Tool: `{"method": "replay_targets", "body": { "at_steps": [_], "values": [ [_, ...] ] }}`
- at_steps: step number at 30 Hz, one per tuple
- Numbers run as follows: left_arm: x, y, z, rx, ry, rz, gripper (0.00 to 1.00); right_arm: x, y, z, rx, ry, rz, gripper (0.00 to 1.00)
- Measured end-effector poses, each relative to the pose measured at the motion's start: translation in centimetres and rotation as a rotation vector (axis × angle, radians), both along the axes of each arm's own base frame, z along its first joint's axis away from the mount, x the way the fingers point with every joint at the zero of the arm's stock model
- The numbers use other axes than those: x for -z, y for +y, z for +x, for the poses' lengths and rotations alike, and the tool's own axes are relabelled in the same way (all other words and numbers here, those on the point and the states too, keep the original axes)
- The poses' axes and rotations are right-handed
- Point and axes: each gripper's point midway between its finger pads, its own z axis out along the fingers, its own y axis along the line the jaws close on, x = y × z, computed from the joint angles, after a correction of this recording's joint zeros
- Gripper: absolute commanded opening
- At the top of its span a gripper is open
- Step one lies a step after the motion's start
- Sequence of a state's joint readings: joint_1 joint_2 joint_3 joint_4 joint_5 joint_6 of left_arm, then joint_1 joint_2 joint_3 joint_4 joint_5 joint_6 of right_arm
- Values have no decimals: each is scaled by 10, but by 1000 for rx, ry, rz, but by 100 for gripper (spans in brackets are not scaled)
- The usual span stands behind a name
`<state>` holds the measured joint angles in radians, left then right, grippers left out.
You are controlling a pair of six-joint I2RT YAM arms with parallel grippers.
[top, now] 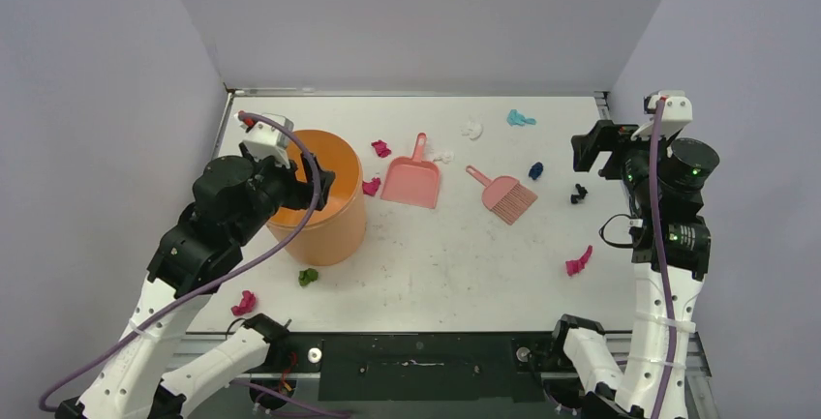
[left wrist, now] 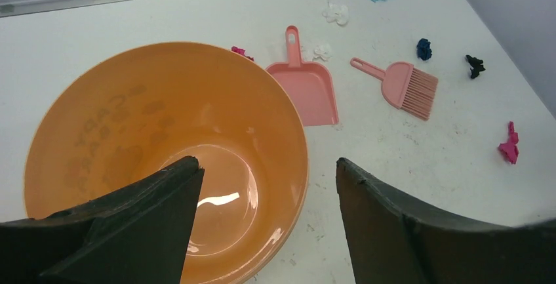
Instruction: Sweep away the paper scraps from the table
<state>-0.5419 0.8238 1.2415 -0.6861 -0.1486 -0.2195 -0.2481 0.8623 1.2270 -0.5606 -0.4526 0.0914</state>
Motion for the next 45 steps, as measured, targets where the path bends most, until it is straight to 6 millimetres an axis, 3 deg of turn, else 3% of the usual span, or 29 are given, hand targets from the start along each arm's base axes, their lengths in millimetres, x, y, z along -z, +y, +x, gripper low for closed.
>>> {"method": "replay_targets", "body": {
  "at_steps": [5,9,16,20,22,23,25,28,30,31,35,38,41,45],
  "values": [
    [3,-5,-1,36,27,22,72,-2,5,-6,-25,-12,-3,90],
    [-4,-7,-3,53,22,26,71,9,27,-17,-157,-32,-27,90],
    [-32,-16,-4,109,-11,9,69,53,48,-26,-293,13,2,90],
    [-32,-24,-6,150,-4,2,68,96,58,-30,-349,50,42,91],
    [-31,-30,-9,188,6,-5,66,124,63,-36,-372,86,72,97],
    [-30,-35,-11,213,12,-11,66,134,65,-39,-379,102,84,94],
    [-27,-47,-16,286,33,-24,65,141,67,-43,-390,109,89,75],
    [-22,-68,-27,405,77,-41,62,135,70,-44,-411,81,73,32],
    [-21,-81,-33,473,111,-47,61,132,72,-45,-426,68,68,11],
    [-21,-88,-36,500,126,-49,61,130,73,-45,-431,68,71,6],
    [-27,-112,-47,590,161,-38,61,128,74,-45,-433,72,89,5],
    [-18,-126,-53,607,211,12,59,125,74,-45,-427,58,89,5],
    [6,-136,-52,591,286,90,57,121,72,-46,-407,28,85,5],
    [56,-145,-58,553,404,244,57,122,68,-50,-374,6,86,5]
  ]
}}
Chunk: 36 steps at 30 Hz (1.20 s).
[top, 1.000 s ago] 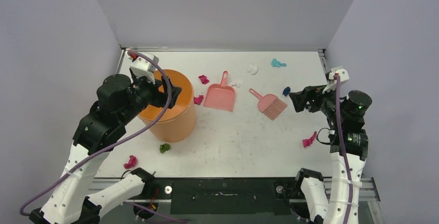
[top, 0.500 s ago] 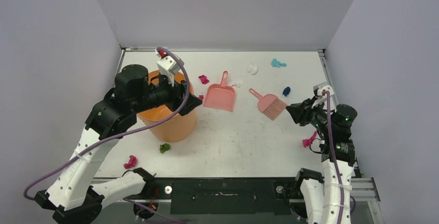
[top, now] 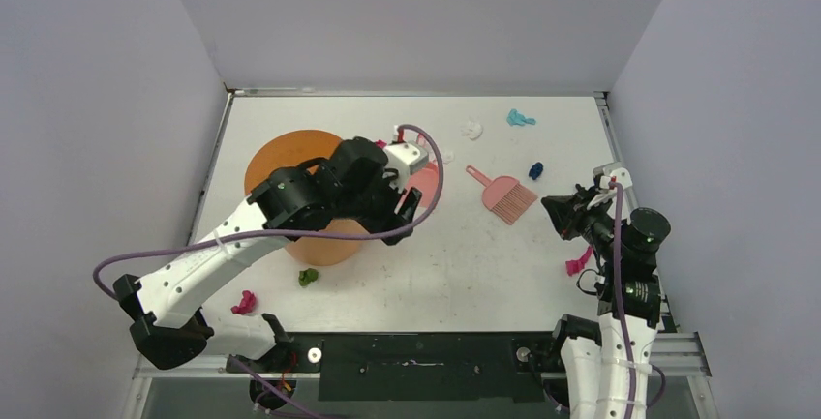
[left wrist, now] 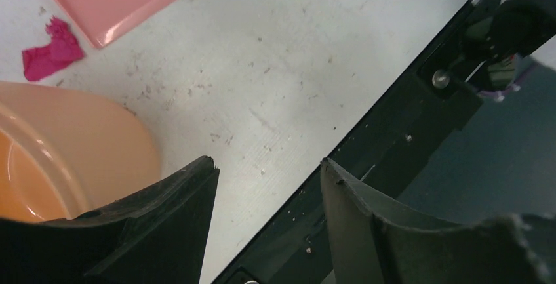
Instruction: Sweep away the paper scraps from the table
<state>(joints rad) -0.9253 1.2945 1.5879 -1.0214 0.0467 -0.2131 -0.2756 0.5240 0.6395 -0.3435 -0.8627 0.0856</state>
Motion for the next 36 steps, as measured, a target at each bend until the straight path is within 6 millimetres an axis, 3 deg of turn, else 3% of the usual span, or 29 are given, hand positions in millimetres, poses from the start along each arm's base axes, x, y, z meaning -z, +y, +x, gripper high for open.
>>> {"method": "replay_targets", "body": {
  "at_steps": [3,6,10,15,19,26,36],
  "values": [
    [29,-1,-18,24,29,103,57,-2,-2,1,12,-15,2,5],
    [43,-1,-35,57,36,170,57,4,-4,1,27,-11,10,5],
    [58,-4,-45,70,23,233,57,10,-5,1,39,-2,19,5],
    [98,1,-57,84,31,364,58,8,-6,2,47,-13,16,5],
    [128,21,-52,47,13,477,58,7,-7,2,55,-16,12,5],
    [158,48,-41,-16,8,564,58,3,-8,1,61,-38,4,5],
    [151,87,-5,-190,-69,554,58,5,-9,1,67,-38,4,5]
  ]
}}
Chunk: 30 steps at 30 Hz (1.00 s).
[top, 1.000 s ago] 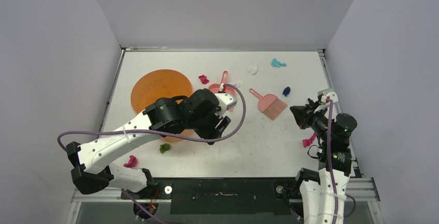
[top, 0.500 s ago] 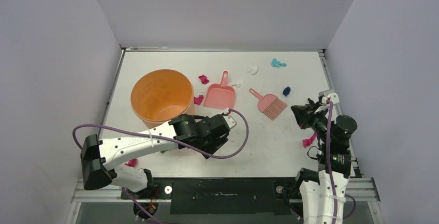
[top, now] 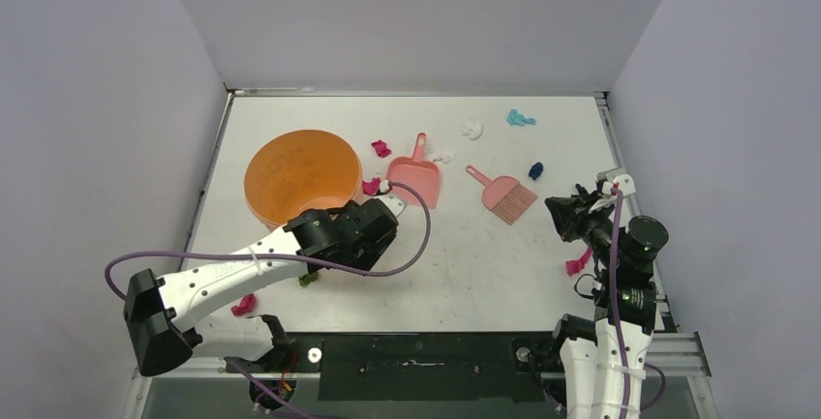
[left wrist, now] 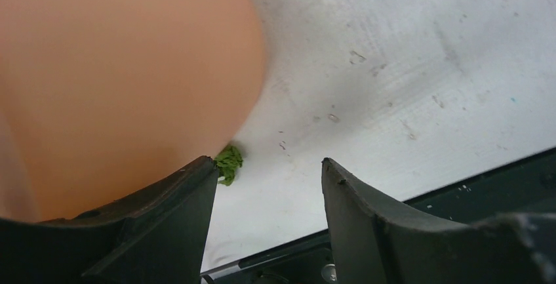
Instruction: Sweep away the paper scraps from the table
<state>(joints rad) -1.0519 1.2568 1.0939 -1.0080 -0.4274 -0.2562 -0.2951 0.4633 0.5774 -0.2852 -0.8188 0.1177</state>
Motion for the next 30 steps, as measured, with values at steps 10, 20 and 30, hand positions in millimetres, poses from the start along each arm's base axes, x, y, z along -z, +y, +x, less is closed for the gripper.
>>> {"method": "replay_targets", "body": {
  "at_steps": [10,20,30],
  "values": [
    [-16,45,40,-178,-154,-43,59,-1,0,0,0,-4,-3,5],
    [-15,70,64,-289,-216,14,59,-2,-1,-1,6,-10,-6,5],
    [-11,90,87,-404,-241,37,60,-2,-1,-1,6,-11,-7,5]
  ]
}}
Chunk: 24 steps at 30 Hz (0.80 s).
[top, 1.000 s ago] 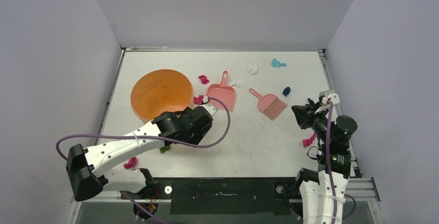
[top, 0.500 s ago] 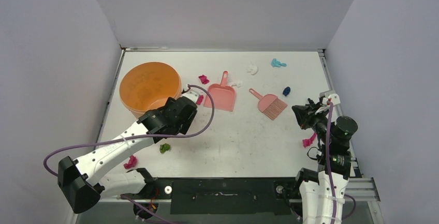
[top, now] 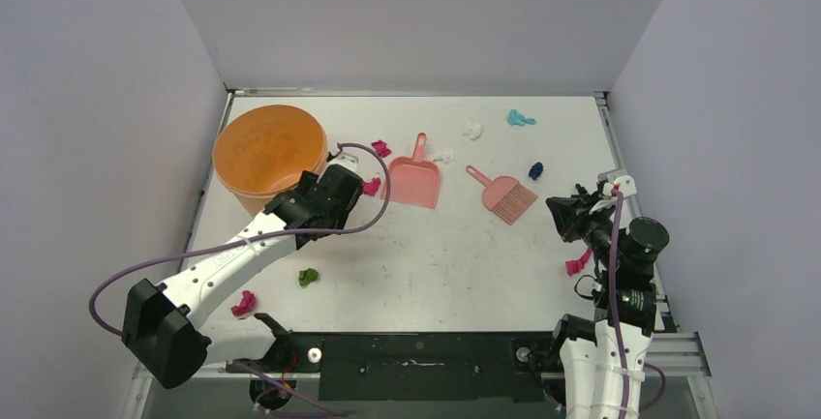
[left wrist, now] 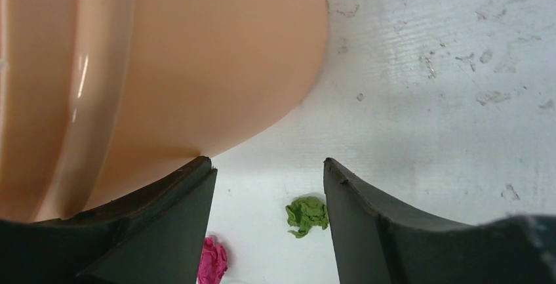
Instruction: Sweep away the paper scraps from the table
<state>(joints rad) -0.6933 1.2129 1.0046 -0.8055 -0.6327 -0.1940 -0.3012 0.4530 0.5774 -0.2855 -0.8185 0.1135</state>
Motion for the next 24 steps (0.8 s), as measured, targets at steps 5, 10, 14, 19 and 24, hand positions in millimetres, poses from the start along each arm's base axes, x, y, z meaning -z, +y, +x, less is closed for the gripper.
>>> {"method": "replay_targets", "body": {
  "at_steps": [5,10,14,19,24],
  "values": [
    [5,16,19,-82,-13,-5,60,-1,0,-1,-1,-4,-2,5],
    [4,32,36,-150,-34,-9,60,-1,0,-1,0,-7,-5,5],
    [4,33,53,-178,-41,-17,60,-1,0,-1,0,-7,-5,5],
    [14,48,69,-245,-24,-41,60,-1,2,-1,-5,-7,-5,5],
    [18,48,73,-244,-9,-87,60,0,2,-1,-8,-5,-4,5]
  ]
}}
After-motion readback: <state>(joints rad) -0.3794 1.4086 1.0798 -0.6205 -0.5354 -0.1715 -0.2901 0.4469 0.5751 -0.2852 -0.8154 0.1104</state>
